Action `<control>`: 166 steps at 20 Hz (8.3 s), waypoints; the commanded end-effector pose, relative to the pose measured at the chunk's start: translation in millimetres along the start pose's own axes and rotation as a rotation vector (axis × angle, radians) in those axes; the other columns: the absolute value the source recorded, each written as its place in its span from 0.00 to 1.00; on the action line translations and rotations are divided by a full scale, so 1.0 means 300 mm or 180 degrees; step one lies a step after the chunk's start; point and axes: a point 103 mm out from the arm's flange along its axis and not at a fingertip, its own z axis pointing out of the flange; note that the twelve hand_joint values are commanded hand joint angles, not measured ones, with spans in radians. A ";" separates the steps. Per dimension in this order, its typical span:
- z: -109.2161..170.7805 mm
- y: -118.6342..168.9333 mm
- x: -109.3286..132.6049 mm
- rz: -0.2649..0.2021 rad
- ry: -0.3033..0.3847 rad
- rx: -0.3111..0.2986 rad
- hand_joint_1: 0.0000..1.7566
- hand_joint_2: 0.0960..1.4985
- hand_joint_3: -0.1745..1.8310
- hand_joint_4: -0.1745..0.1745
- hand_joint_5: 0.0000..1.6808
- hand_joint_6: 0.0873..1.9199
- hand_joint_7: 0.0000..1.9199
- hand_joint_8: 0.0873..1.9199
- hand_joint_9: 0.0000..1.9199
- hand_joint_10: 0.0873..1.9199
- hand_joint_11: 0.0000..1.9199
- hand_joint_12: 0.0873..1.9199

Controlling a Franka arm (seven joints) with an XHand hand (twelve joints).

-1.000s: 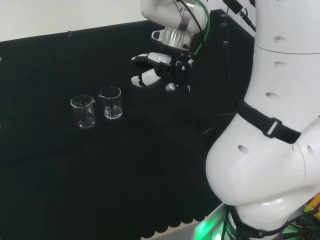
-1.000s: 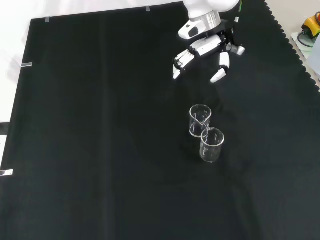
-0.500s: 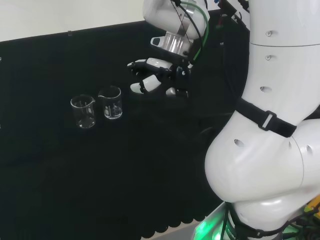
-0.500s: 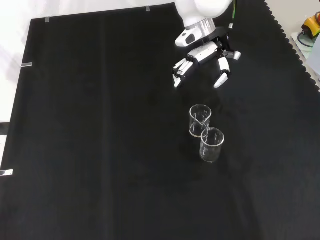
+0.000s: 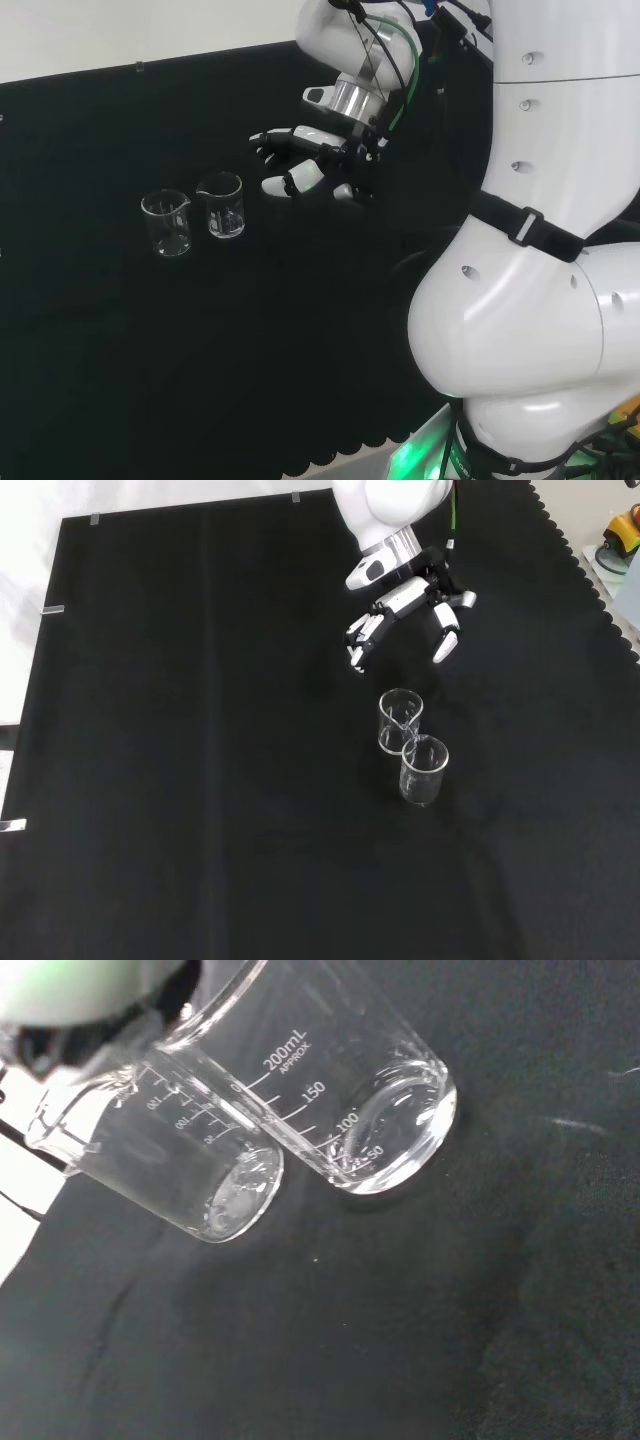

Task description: Pick up the beaker on the right.

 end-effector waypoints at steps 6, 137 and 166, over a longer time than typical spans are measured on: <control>0.049 0.040 -0.006 -0.0206 0.0376 0.0061 0.52 0.14 0.63 0.32 0.18 0.00 0.14 0.29 0.21 0.28 0.00 0.67; 0.282 0.242 0.039 -0.0566 0.0840 0.0018 0.57 0.13 0.61 0.41 0.18 0.45 0.25 0.36 0.26 0.28 0.00 0.63; 0.307 0.244 0.051 -0.0468 0.0756 -0.0085 0.57 0.14 0.62 0.41 0.17 0.47 0.27 0.36 0.27 0.28 0.00 0.66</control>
